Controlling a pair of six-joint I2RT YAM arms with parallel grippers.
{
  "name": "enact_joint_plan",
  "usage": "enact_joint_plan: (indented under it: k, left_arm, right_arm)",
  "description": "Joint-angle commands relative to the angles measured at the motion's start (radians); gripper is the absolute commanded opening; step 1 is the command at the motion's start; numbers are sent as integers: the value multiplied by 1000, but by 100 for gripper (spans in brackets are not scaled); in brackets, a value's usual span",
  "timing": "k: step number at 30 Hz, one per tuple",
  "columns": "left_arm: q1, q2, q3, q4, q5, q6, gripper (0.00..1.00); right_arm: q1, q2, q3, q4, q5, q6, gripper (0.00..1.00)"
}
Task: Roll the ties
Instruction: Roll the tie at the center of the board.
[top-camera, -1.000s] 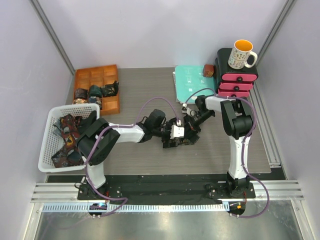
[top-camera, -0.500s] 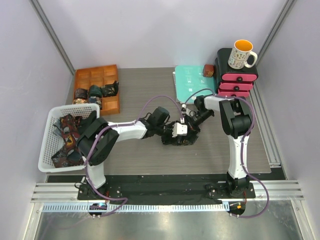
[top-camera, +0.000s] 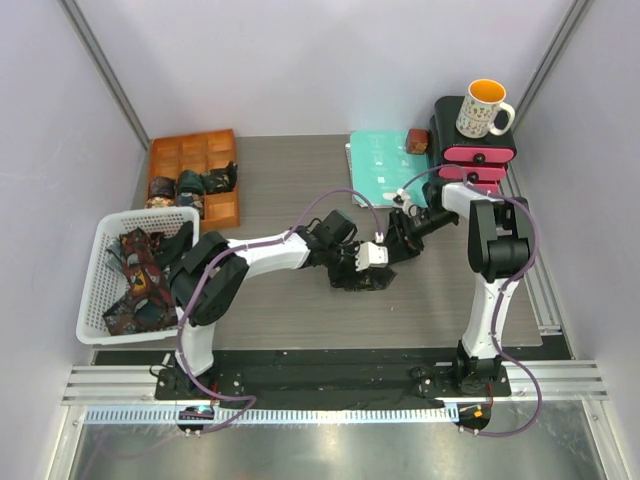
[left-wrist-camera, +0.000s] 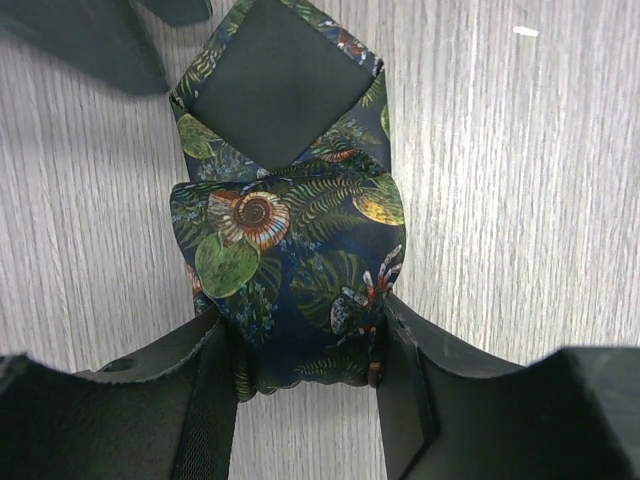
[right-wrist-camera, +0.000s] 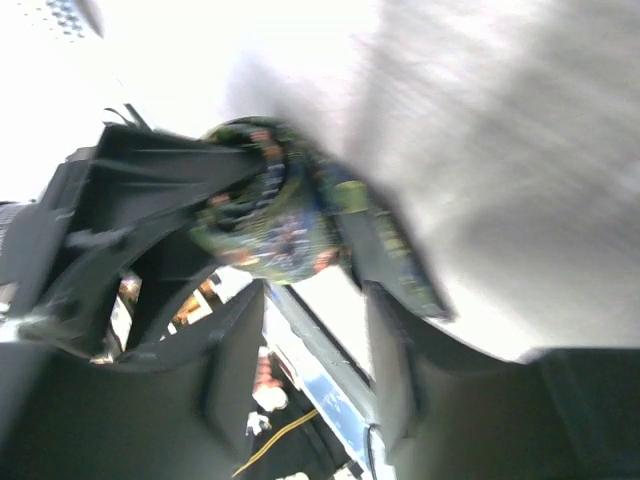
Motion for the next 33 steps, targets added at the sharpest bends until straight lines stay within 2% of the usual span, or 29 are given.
enact_joint_plan:
  k: [1,5,13,16,17,20,22,33]
  left_arm:
    - [-4,63,31,-119,-63,-36,38]
    - [-4,76,49,-133,-63,-42,38]
    - [-4,79,54,-139,-65,-47,40]
    - [-4,80,59,-138,-71,-56,42]
    - [-4,79,59,-139,-71,-59,43]
    - [-4,68,57,-133,-71,-73,49]
    - [-1,48,46,-107,-74,-85,60]
    - [13,-98,-46,104,-8,-157,85]
  right_arm:
    - [30,-117,-45,59,-75,71,54]
    - [73,-148,-97,143,-45,133,54]
    - [121,-111,-155,266,17,167,46]
    - [126,-102,-166,283,17,179,30]
    - [126,-99,-169,283,23,176,19]
    - [126,-76,-177,277,52,167,1]
    - [124,-65,-178,270,75,164,1]
    - [109,-16,-162,258,195,119,1]
